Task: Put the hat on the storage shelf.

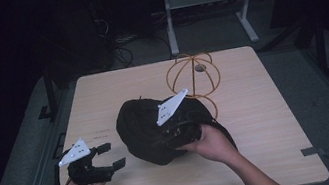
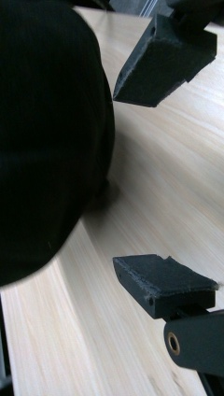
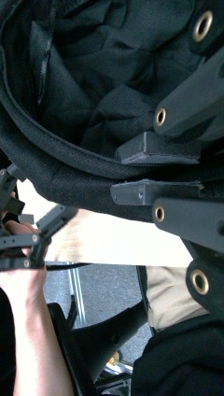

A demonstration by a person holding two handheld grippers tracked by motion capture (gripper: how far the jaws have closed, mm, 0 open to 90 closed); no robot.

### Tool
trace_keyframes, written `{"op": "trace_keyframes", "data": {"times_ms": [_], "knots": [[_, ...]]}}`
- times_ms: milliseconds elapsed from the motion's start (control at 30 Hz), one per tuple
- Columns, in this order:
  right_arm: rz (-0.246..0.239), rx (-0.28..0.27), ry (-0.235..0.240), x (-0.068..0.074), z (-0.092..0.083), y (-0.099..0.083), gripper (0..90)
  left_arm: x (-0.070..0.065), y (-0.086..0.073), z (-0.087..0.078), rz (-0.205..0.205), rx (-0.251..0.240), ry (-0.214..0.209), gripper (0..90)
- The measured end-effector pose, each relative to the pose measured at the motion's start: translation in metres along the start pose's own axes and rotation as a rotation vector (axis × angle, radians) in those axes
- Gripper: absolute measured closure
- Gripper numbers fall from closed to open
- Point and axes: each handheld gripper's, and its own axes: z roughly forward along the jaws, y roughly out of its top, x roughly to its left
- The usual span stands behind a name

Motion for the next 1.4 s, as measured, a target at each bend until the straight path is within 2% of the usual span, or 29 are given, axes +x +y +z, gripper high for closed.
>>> {"op": "trace_keyframes", "data": {"times_ms": [33,67,167,200,233,267,300,333,367,400,467,567,633,833,900,933,967,1100,1233,1367,1400], "knots": [[0.000,0.000,0.000,0.000,0.000,0.000,81.5,0.000,0.000,0.000,0.000,0.000,0.000,16.3],[0.011,-0.003,0.000,-0.002,0.000,0.000,81.6,-0.003,0.004,0.003,0.004,-0.015,-0.027,16.0],[0.016,-0.007,0.002,-0.004,0.001,0.001,81.6,-0.008,0.009,0.006,0.013,-0.022,-0.041,13.7],[0.019,-0.014,0.000,-0.007,0.001,0.002,81.6,-0.010,0.013,0.011,0.025,-0.019,-0.073,13.7],[0.019,-0.014,0.000,-0.007,0.001,0.002,81.6,-0.010,0.013,0.011,0.025,-0.019,-0.073,13.7],[0.024,-0.013,0.004,-0.008,0.001,0.004,81.6,-0.011,0.016,0.016,0.026,-0.022,-0.104,13.7],[0.028,-0.019,0.003,-0.008,0.001,0.005,81.6,-0.011,0.016,0.016,0.026,-0.022,-0.104,13.7],[0.022,-0.021,0.004,-0.009,0.001,0.006,81.6,-0.010,0.016,0.021,0.021,-0.035,-0.148,13.7],[0.022,-0.027,0.005,-0.009,0.000,0.007,81.6,-0.009,0.017,0.023,0.014,-0.042,-0.155,13.9],[0.021,-0.033,0.006,-0.009,0.000,0.008,81.6,-0.009,0.017,0.025,0.025,-0.048,-0.142,14.1],[0.024,-0.043,0.018,-0.009,-0.002,0.010,81.6,-0.006,0.018,0.026,0.017,-0.064,-0.133,14.8],[0.022,-0.055,0.029,-0.010,-0.002,0.010,81.7,-0.003,0.020,0.028,-0.001,-0.073,-0.148,17.3],[0.026,-0.054,0.037,-0.009,-0.002,0.010,81.8,-0.002,0.022,0.030,-0.002,-0.071,-0.162,21.6],[0.028,-0.046,0.064,-0.008,0.003,0.012,81.8,-0.002,0.028,0.034,0.031,-0.079,-0.185,44.8],[0.022,-0.048,0.064,-0.008,0.004,0.013,81.9,-0.003,0.028,0.033,0.037,-0.081,-0.186,47.9],[0.023,-0.052,0.064,-0.007,0.003,0.014,81.9,-0.003,0.029,0.032,0.040,-0.091,-0.193,57.3],[0.023,-0.052,0.064,-0.007,0.003,0.014,81.9,-0.003,0.029,0.032,0.040,-0.091,-0.193,62.3],[0.023,-0.054,0.069,-0.006,0.004,0.016,81.8,-0.002,0.032,0.029,0.037,-0.093,-0.199,77.6],[0.028,-0.060,0.081,-0.006,0.005,0.016,81.6,-0.002,0.033,0.025,0.040,-0.107,-0.197,82.5],[0.039,-0.102,0.083,-0.009,0.001,0.015,81.3,-0.002,0.037,0.019,0.050,-0.107,-0.185,83.7],[0.044,-0.117,0.083,-0.010,-0.001,0.015,81.2,-0.002,0.043,0.014,0.059,-0.110,-0.178,83.7]]}}
